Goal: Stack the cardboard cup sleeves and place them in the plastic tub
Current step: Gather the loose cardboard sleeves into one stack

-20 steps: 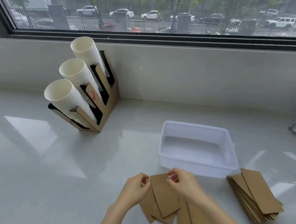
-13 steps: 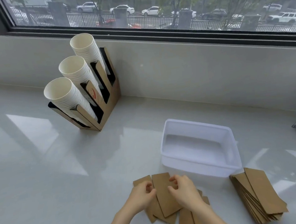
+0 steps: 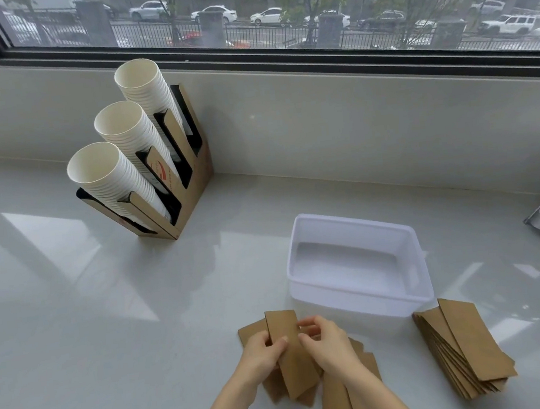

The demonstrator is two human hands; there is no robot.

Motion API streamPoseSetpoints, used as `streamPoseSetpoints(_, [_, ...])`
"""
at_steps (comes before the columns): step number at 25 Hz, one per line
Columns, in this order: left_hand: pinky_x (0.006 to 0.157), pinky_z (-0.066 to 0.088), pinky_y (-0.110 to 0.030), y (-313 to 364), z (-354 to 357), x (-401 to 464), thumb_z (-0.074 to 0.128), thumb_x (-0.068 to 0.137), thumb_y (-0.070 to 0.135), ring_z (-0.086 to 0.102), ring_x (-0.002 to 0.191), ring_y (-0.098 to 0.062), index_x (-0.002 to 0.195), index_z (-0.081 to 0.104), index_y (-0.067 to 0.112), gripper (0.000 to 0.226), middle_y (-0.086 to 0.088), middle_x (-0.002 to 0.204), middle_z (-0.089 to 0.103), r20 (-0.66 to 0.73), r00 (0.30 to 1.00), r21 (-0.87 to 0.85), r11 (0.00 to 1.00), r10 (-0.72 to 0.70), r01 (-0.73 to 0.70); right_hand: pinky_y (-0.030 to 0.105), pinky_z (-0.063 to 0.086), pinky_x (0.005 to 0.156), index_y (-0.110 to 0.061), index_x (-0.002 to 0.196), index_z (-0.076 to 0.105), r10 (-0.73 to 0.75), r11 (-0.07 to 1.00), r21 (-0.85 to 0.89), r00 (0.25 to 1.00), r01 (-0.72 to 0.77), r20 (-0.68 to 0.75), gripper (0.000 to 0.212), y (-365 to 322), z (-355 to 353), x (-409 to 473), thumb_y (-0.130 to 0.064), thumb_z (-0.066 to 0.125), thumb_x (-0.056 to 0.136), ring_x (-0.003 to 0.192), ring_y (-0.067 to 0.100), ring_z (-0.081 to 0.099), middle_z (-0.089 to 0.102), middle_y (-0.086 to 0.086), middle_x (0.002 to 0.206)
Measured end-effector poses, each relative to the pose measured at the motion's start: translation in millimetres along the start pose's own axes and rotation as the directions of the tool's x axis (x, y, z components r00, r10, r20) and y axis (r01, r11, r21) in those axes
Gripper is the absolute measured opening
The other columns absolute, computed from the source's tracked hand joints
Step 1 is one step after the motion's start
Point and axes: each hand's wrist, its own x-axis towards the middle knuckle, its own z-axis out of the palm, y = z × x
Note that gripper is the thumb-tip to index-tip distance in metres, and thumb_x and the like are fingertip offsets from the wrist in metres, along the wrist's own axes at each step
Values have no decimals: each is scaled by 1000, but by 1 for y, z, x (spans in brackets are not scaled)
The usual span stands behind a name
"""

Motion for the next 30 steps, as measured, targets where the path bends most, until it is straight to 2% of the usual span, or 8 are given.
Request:
streamPoseSetpoints(3, [66, 50, -22, 1, 7, 0, 48, 92, 17, 61, 81, -14, 98, 59, 13, 14, -1, 87, 65, -6, 1000, -9, 1000, 5, -5, 19, 44, 73, -17, 114, 58, 5, 999, 45, 999, -3, -43, 27, 3, -9, -2, -20, 52, 88, 91, 11, 53, 58, -1, 100])
streamPoseSetpoints(6, [63, 47, -19, 2, 12, 1, 45, 93, 20, 59, 89, -14, 100, 54, 19, 11, 2, 94, 63, -2, 1000, -4, 1000, 5, -5, 28, 48, 87, -16, 115, 58, 58, 997, 60, 989, -50, -136, 29, 18, -25, -7, -19, 51, 87, 94, 15, 55, 60, 2, 104])
streamPoseSetpoints(9, [70, 48, -20, 2, 18, 3, 43, 94, 19, 58, 95, -18, 104, 51, 18, 13, 3, 96, 61, -4, 1000, 7, 1000, 28, -28, 33, 44, 95, -21, 124, 49, 102, 986, -109, 977, -124, -189, 38, 37, -36, -15, -26, 52, 87, 114, 18, 49, 51, 4, 122])
streamPoseSetpoints(13, [89, 48, -33, 0, 24, 10, 45, 93, 18, 59, 105, -25, 115, 52, 9, 25, -7, 108, 61, -41, 998, 77, 996, 51, -48, 38, 32, 106, -24, 138, 28, 206, 894, -371, 965, -252, -160, 71, 48, -39, -27, -47, 59, 79, 129, 27, 29, 32, 10, 137])
streamPoseSetpoints(19, [90, 50, -38, 1, 26, 11, 49, 91, 18, 60, 102, -26, 115, 53, 7, 26, -8, 105, 61, -68, 995, 110, 991, 78, -71, 36, 32, 105, -23, 142, 19, 238, 880, -381, 957, -285, -167, 81, 51, -34, -29, -38, 65, 76, 129, 28, 28, 28, 11, 137])
streamPoseSetpoints(21, [81, 50, -32, 3, 25, 9, 50, 91, 17, 59, 97, -25, 115, 53, 6, 26, -8, 102, 61, -75, 993, 94, 992, 88, -81, 30, 39, 95, -19, 139, 26, 237, 935, -230, 958, -270, -160, 70, 57, -37, -25, -24, 63, 78, 118, 26, 40, 33, 10, 129])
streamPoseSetpoints(24, [71, 48, -23, 4, 23, 7, 50, 91, 16, 58, 94, -23, 115, 53, 6, 26, -7, 101, 60, -69, 994, 72, 994, 83, -78, 20, 43, 67, -11, 126, 48, 241, 963, 150, 963, -223, -119, 46, 65, -45, -20, -7, 58, 81, 82, 14, 53, 51, 2, 93])
streamPoseSetpoints(30, [70, 48, -27, 6, 18, 5, 42, 94, 18, 59, 94, -21, 111, 53, 14, 20, -2, 98, 61, -50, 999, 44, 999, 12, -9, 18, 55, 64, -7, 101, 60, 195, 710, 685, 980, -163, 30, 15, 56, -64, -17, -3, 57, 87, 84, 18, 64, 66, 9, 93])
